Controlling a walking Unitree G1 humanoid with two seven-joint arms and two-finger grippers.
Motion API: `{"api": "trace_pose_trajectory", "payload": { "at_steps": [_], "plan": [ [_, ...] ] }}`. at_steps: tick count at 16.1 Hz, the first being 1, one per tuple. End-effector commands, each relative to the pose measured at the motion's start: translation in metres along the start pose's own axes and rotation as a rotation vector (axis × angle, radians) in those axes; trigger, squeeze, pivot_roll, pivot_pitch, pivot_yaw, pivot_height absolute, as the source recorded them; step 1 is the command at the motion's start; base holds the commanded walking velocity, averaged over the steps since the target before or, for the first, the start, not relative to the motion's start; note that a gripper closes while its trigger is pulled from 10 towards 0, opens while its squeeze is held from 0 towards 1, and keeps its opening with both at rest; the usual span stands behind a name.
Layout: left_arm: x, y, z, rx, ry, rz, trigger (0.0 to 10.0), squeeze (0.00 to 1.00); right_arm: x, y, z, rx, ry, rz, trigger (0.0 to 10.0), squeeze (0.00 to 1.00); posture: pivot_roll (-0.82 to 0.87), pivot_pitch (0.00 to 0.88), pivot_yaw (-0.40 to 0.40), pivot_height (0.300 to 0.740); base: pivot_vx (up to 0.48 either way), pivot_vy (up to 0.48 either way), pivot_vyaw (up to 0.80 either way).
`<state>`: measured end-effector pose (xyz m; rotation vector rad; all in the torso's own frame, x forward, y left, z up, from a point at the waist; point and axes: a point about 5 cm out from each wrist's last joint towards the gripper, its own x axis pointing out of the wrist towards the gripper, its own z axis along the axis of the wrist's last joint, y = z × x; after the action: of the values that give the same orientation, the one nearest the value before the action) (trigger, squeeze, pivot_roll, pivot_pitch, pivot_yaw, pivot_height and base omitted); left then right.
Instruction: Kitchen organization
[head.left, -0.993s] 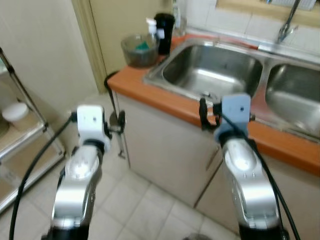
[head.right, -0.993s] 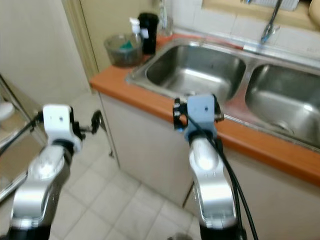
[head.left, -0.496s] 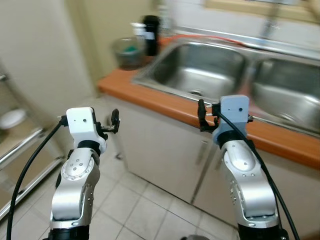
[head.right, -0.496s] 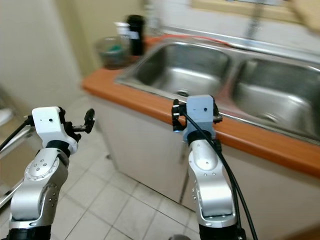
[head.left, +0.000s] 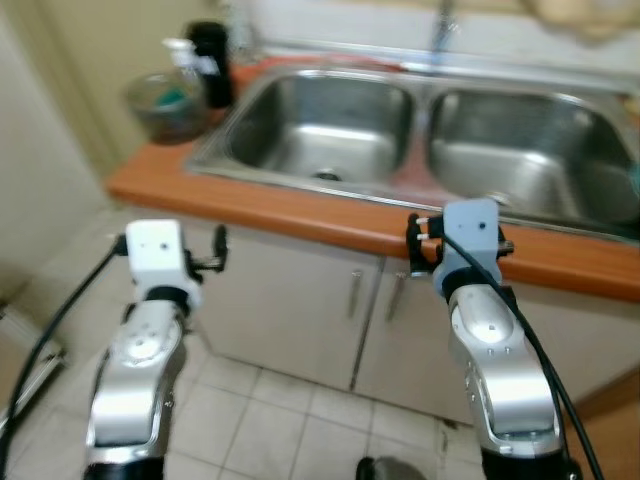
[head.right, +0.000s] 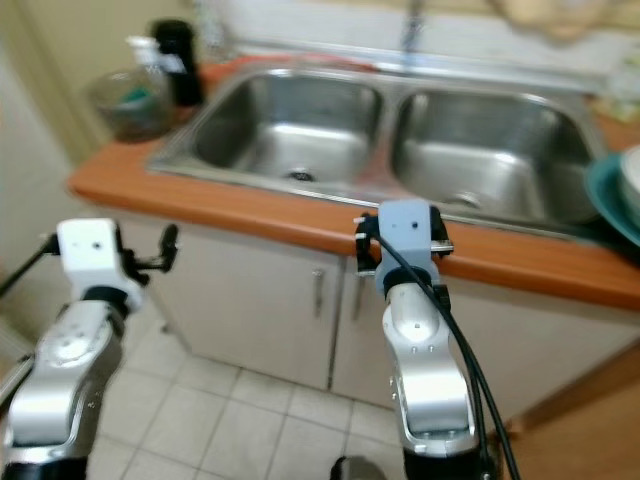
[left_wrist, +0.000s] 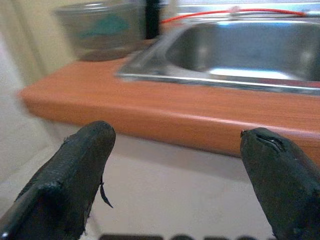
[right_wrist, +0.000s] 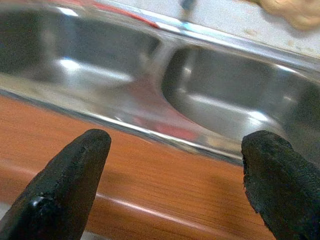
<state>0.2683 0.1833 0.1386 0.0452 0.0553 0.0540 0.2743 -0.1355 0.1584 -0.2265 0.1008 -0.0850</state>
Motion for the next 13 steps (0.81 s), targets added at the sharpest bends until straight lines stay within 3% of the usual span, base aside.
{"api": "trace_pose_trajectory", "payload": {
  "at_steps": [1, 5, 6, 8, 13],
  "plan": [
    [-0.001, -0.003, 0.000, -0.008, -0.002, -0.022, 10.0, 0.00, 0.002, -0.011, -0.007, -0.012, 0.034, -0.030, 10.0, 0.00, -0.02, 0.000, 0.042, 0.740, 0.000, 0.480, -0.80],
    [-0.004, -0.001, -0.006, 0.033, 0.024, -0.028, 10.0, 0.00, 0.003, -0.017, -0.011, -0.036, 0.051, -0.024, 10.0, 0.00, -0.02, 0.000, 0.039, 0.740, 0.000, 0.120, -0.80],
    [-0.004, -0.001, -0.008, 0.045, 0.029, -0.035, 10.0, 0.00, 0.002, -0.014, -0.012, -0.030, 0.075, 0.028, 10.0, 0.00, -0.01, 0.000, 0.039, 0.740, 0.000, 0.000, -0.80],
    [-0.003, -0.002, -0.007, 0.043, 0.026, -0.036, 10.0, 0.00, 0.003, -0.012, -0.014, -0.100, 0.078, 0.054, 10.0, 0.00, 0.00, 0.000, 0.035, 0.740, 0.000, 0.000, -0.80],
    [-0.007, 0.006, -0.008, 0.042, 0.028, -0.010, 10.0, 0.00, 0.003, 0.000, -0.009, -0.052, 0.056, 0.096, 10.0, 0.00, 0.02, 0.000, 0.003, 0.740, 0.000, 0.000, -0.80]
  ]
}}
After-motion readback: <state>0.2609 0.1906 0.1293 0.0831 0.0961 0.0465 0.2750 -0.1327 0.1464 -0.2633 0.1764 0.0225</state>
